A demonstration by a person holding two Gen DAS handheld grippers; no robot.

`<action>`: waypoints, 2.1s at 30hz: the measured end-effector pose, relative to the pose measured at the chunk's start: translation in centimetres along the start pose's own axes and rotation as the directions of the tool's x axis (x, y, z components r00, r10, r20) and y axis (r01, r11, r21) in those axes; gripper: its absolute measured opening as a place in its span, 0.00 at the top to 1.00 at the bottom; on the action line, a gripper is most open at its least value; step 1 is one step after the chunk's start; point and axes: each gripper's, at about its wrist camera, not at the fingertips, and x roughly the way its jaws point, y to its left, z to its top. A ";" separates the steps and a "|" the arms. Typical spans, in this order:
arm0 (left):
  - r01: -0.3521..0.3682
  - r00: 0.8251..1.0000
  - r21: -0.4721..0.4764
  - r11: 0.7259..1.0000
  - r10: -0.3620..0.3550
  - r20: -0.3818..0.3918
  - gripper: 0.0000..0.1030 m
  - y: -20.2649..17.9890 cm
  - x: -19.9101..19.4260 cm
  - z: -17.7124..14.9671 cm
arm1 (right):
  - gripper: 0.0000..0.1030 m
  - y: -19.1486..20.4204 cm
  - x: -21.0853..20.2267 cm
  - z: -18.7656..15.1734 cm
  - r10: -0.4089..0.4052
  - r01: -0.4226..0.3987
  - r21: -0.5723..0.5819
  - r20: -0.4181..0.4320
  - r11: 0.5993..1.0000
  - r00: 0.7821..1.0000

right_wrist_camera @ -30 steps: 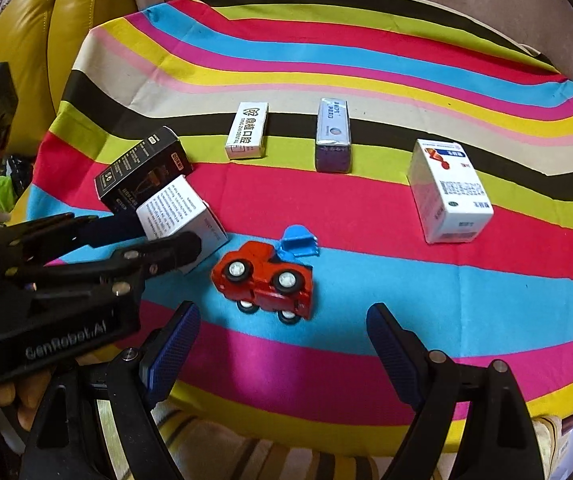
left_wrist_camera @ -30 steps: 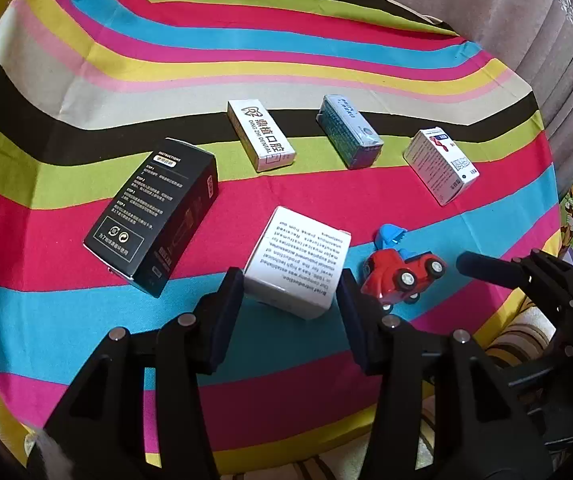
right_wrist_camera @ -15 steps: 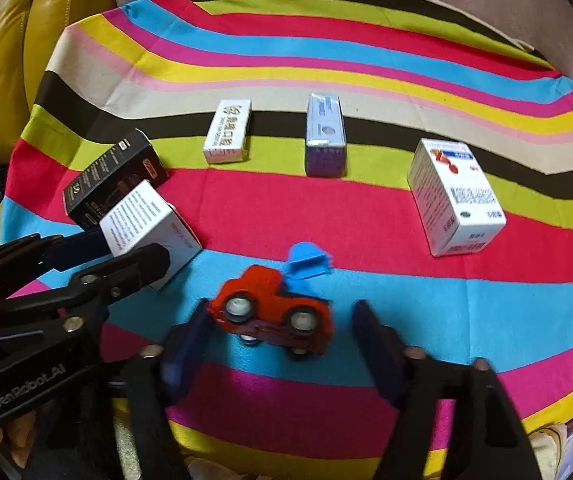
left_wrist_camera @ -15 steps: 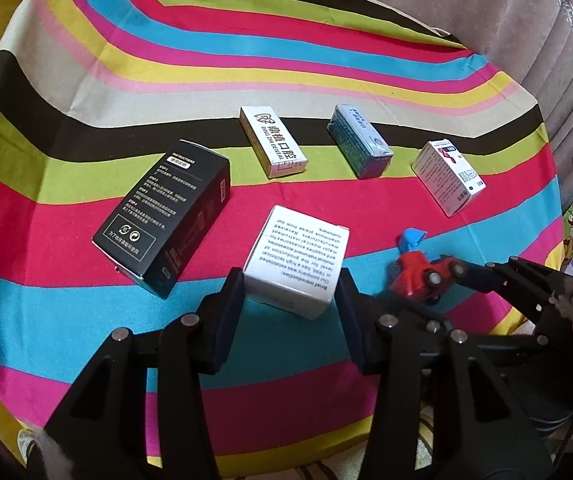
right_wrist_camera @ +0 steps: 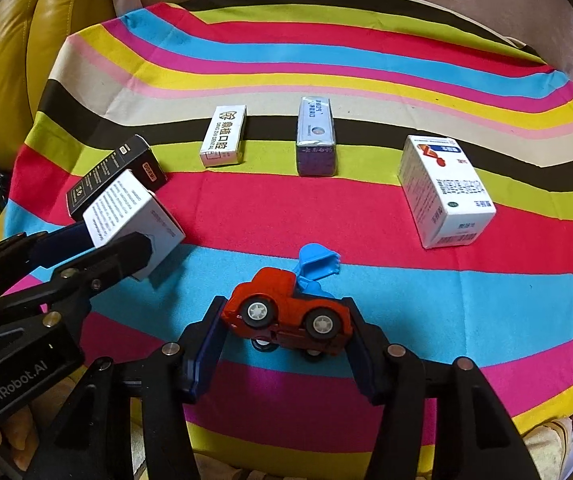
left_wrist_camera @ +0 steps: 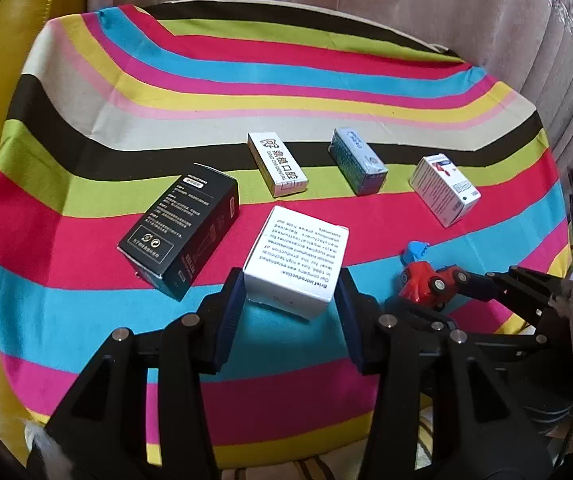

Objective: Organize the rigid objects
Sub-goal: 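Carry the cube box and the red car over the storage box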

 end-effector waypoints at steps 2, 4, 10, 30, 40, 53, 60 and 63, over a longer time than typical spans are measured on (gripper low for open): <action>-0.001 1.000 -0.013 1.000 0.001 0.005 0.52 0.2 -0.4 -0.2 | 0.46 -0.2 -0.3 -0.1 -0.005 0.005 0.001 0.006 1.000 1.000; -0.009 1.000 -0.023 1.000 0.010 0.016 0.52 0.2 -0.8 -0.3 | 0.46 -0.5 -0.9 -0.3 -0.012 0.012 0.002 0.015 1.000 1.000; -0.015 0.999 -0.059 0.998 0.018 0.039 0.52 0.0 -2.1 -0.8 | 0.46 -1.0 -2.4 -1.0 -0.021 0.021 0.008 0.036 1.000 0.999; 0.060 0.995 -0.086 0.994 -0.053 0.081 0.52 -2.6 -5.5 -3.3 | 0.46 -3.0 -6.5 -4.0 -0.054 0.051 0.066 0.058 0.997 0.997; 0.080 0.994 -0.032 0.996 -0.077 0.078 0.52 -5.4 -6.0 -3.7 | 0.46 -5.1 -8.5 -5.7 -0.065 0.058 0.117 0.060 0.991 0.996; 0.132 0.990 0.057 0.990 -0.135 0.049 0.52 -10.6 -6.4 -4.2 | 0.46 -9.4 -11.2 -8.0 -0.104 0.088 0.202 0.074 0.975 0.992; 0.171 0.984 0.110 0.979 -0.174 0.021 0.52 -13.8 -6.4 -4.5 | 0.46 -12.2 -12.9 -9.6 -0.137 0.115 0.252 0.070 0.961 0.988; 0.178 0.983 0.128 0.976 -0.181 0.010 0.52 -14.9 -6.4 -4.6 | 0.46 -13.5 -13.5 -10.5 -0.155 0.131 0.275 0.066 0.953 0.986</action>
